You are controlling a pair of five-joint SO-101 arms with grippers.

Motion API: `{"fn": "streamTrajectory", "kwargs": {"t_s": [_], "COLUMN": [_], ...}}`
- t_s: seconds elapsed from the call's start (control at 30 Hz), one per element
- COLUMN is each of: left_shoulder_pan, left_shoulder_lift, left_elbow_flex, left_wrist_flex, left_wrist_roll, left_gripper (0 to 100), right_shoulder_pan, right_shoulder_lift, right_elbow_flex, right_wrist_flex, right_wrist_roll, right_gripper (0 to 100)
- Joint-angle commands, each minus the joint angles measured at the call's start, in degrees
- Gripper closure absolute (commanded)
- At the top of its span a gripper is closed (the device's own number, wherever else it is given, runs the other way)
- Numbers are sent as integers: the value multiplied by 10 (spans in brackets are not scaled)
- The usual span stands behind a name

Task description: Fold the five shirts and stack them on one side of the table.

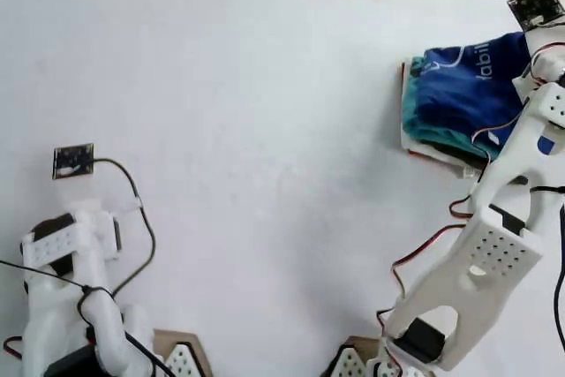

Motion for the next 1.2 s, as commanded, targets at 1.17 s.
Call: {"fn": "streamTrajectory", "kwargs": {"t_s": [1.17], "left_shoulder_pan": [-4], "left_shoulder_lift": [-15], "left_elbow_flex": [-2], "left_wrist_flex": [-8], "left_wrist_roll": [4], "left_gripper": [969], "right_shoulder_pan": [-145], "right_shoulder_lift": [-75], "right_elbow_flex": [161], "right_wrist_flex": [249], "right_wrist_roll": [-145], "right_gripper": [979]}}
